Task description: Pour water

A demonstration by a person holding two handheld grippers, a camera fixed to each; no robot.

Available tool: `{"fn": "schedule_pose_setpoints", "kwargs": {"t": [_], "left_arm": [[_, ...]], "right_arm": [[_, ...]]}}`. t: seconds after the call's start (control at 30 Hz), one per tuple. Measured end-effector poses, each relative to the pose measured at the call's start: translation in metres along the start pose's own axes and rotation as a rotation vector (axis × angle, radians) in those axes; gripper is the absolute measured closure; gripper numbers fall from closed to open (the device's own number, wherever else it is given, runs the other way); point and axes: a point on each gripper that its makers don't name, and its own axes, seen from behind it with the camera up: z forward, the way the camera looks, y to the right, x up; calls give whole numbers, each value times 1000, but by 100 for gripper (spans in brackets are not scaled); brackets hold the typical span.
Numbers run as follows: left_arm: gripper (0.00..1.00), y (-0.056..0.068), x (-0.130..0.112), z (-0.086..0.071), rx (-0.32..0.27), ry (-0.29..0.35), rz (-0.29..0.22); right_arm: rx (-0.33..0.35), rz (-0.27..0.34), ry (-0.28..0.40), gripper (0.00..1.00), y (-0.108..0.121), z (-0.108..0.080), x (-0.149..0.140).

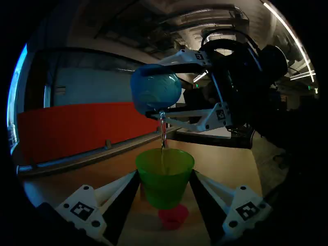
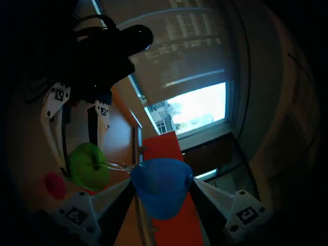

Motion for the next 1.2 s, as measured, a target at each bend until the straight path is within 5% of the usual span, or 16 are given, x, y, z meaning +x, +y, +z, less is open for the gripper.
{"fn": "schedule_pose_setpoints", "kwargs": {"t": [1.2], "left_arm": [[17, 2, 0, 2, -10, 7, -13]], "right_arm": [[-37, -78, 2, 11, 12, -1, -1]]}}
